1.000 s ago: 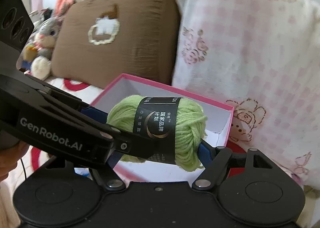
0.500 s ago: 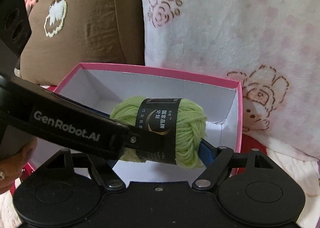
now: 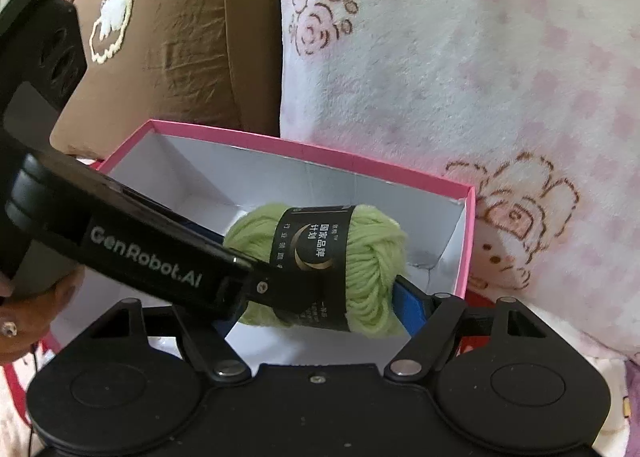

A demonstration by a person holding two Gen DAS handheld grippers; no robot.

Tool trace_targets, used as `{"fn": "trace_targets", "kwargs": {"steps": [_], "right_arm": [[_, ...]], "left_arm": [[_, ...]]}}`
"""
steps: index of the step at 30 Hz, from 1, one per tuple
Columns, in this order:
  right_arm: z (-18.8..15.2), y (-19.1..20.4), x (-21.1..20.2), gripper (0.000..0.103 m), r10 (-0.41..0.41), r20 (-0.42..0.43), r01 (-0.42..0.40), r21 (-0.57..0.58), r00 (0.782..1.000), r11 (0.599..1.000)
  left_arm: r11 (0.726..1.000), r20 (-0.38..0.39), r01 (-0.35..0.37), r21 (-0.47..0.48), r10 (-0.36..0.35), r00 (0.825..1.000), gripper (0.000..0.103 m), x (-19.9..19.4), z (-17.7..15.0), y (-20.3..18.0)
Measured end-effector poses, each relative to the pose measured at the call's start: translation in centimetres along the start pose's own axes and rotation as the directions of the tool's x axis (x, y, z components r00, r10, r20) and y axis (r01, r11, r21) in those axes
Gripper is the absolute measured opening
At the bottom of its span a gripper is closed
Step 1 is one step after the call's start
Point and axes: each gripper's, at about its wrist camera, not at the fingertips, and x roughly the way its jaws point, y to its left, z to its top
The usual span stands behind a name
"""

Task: Organize objects
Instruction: 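Carry the yarn ball with the left tool into the pink box, then open the left tool to release the yarn ball in the box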

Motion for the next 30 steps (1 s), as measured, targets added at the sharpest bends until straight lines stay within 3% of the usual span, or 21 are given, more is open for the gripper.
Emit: {"fn": "trace_targets", "kwargs": {"steps": [8,11,15,16,19,26,28,30], "right_arm": [[-0.3,2.3,1.4,0.053,-0.123,-0.058,0.113,-0.147,0.991,0.983],[-0.4,2.1,1.3,0.046,-0.126,-0.039,0.119,-0.14,0.991,0.983],[-0.5,1.1,0.6,0.046,-0.053,-0.014,0.052,-0.093,0.998,0.994],[-0.6,1.0,0.5,0.046,-0.053,-0.013,0.051,-0.093,0.999,0.994],[-0.5,1.6,1.1,0.042,-0.089,-0.026,0.084,-0.15,0.996,0.985],[0.4,2.6,2.8,0.042,-0.185,-0.018,0.178,-0.19,0.983,0.965],[0.6,2.7,3.0,0.042,-0.189,-0.016,0.183,-0.183,0.982,0.966],[0.6,3.1,3.0,0.042,-0.188,-0.01,0.182,-0.191,0.982,0.964]], "left_arm": [[0.997,-0.001,-0.072,-0.013,0.072,0.997,0.056,1.4,0.0,0.4],[0.992,0.035,-0.112,0.06,0.11,0.993,0.056,1.7,0.1,-1.1],[0.992,0.045,-0.058,0.11,0.054,0.998,0.051,2.7,0.9,-2.8],[0.991,0.053,-0.072,0.116,0.066,0.996,0.052,3.0,1.1,-3.2],[0.985,0.07,-0.114,0.131,0.106,0.992,0.053,3.2,1.5,-3.8],[0.994,0.066,-0.078,0.082,0.073,0.995,0.053,1.4,1.2,-2.8],[0.996,0.042,-0.072,0.049,0.07,0.997,0.051,1.8,1.4,-2.4],[0.998,0.021,-0.065,-0.002,0.066,0.998,0.043,2.1,1.0,-1.7]]}}
